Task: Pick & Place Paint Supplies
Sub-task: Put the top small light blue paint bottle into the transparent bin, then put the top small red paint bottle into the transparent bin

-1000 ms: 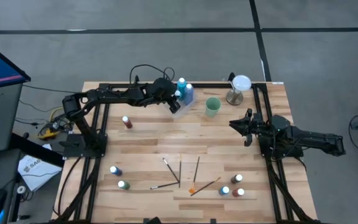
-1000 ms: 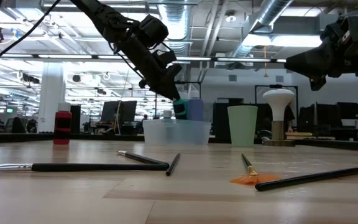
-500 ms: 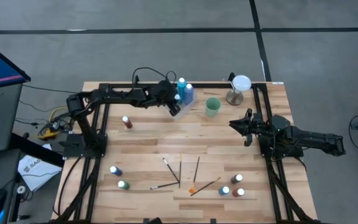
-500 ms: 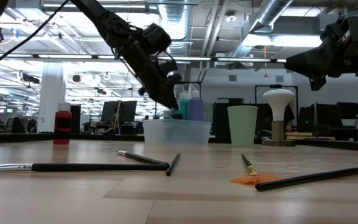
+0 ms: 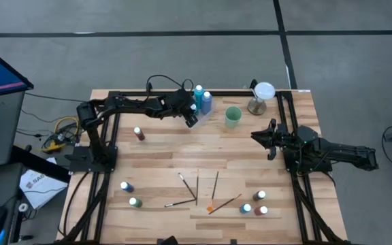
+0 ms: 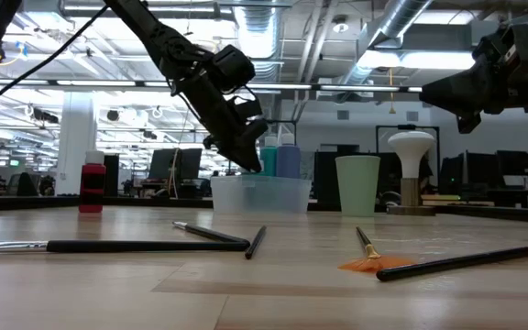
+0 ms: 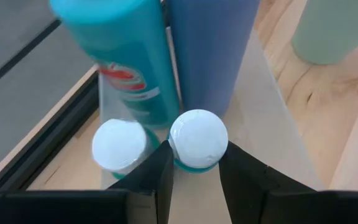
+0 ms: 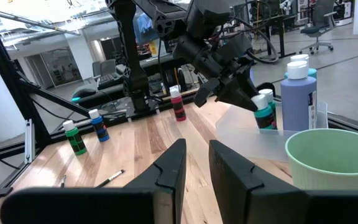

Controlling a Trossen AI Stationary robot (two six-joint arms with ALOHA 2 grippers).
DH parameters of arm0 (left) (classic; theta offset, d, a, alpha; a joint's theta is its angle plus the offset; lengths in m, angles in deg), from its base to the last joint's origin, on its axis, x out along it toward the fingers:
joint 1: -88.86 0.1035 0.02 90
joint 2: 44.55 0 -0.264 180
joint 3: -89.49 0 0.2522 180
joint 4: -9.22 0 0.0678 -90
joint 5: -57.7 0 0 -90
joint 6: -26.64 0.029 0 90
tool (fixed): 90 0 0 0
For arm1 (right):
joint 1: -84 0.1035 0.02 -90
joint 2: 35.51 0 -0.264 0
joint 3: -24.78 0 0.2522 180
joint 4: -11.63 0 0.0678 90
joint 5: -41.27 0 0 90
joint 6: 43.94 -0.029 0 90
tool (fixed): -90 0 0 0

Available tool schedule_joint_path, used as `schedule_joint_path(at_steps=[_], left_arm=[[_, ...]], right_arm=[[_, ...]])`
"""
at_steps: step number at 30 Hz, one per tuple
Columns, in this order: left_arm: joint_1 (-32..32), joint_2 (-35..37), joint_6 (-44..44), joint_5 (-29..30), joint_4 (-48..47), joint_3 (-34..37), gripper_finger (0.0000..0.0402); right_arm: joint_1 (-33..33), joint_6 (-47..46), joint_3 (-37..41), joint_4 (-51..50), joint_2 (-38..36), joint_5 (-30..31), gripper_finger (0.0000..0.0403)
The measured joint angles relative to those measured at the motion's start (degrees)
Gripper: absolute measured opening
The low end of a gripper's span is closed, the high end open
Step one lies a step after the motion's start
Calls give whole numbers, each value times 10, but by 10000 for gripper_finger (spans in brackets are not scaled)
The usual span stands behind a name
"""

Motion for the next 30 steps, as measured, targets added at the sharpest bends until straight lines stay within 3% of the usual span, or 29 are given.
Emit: schedule_joint_path(at_steps=[10, 22, 30], left_arm=[[1, -1, 0, 5, 0, 0, 141], [1, 3, 2, 4, 7, 0, 149], [-15, 107, 4, -48, -20, 0, 212]], right_arm=[[0, 0, 0, 0, 0, 0, 65], [0, 0, 0, 0, 0, 0, 65], [0, 0, 0, 0, 0, 0, 65]])
